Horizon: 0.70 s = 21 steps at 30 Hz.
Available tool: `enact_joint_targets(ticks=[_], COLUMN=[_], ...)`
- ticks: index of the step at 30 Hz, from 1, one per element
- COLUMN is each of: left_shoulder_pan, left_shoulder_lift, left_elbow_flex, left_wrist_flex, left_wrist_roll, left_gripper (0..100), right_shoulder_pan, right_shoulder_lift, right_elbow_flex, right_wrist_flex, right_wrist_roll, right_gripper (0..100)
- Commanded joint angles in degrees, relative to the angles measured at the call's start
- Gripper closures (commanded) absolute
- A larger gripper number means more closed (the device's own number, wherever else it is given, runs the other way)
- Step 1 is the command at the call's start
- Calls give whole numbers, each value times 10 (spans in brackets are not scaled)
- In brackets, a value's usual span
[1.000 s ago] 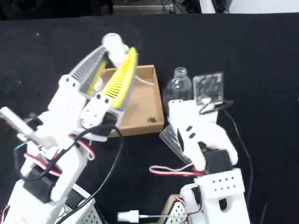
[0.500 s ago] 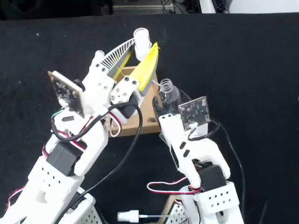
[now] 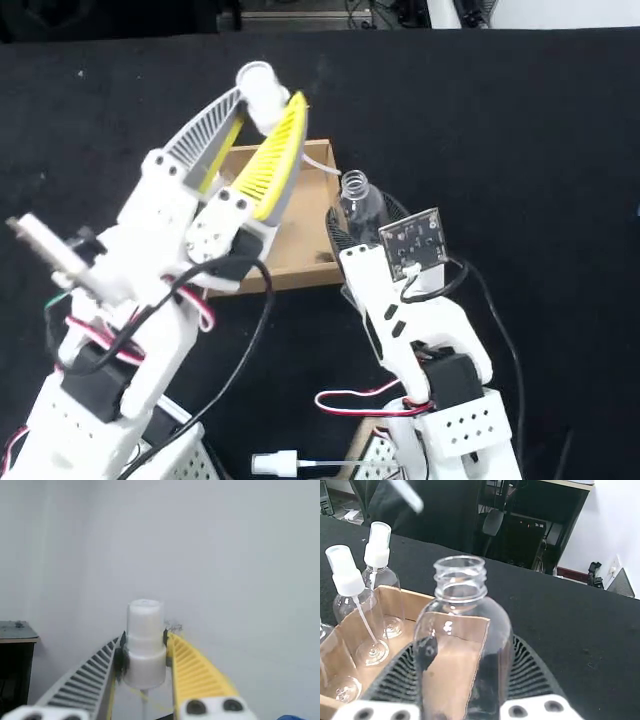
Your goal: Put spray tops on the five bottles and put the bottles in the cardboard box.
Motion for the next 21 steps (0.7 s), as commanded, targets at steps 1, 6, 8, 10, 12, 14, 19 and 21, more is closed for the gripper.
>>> enact_joint_targets(ticks=[1,6,8,10,12,14,19,21], left_shoulder_pan=[3,3,4,22,41,50,48,48], left_shoulder_lift=[-17,25,47,69,79,84,86,91], left_elbow_flex=[-2,-8,-9,-15,-15,-14,-13,-12], left_wrist_flex=[-11,-12,-14,-13,-11,-10,-10,-9], left_wrist_roll=[4,5,5,5,4,2,1,1], left_gripper=[953,953,953,953,953,953,953,952], right_shoulder_pan=[-11,-11,-11,-11,-11,-11,-10,-10], right_shoulder_lift=[-14,-14,-14,-14,-14,-14,-14,-14], right_elbow_flex=[-3,-3,-3,-3,-2,-2,-2,-2], right_wrist_flex=[-17,-17,-17,-17,-17,-17,-16,-16], right_wrist_roll=[6,6,6,6,6,6,6,6], right_gripper=[988,988,988,988,988,988,988,988])
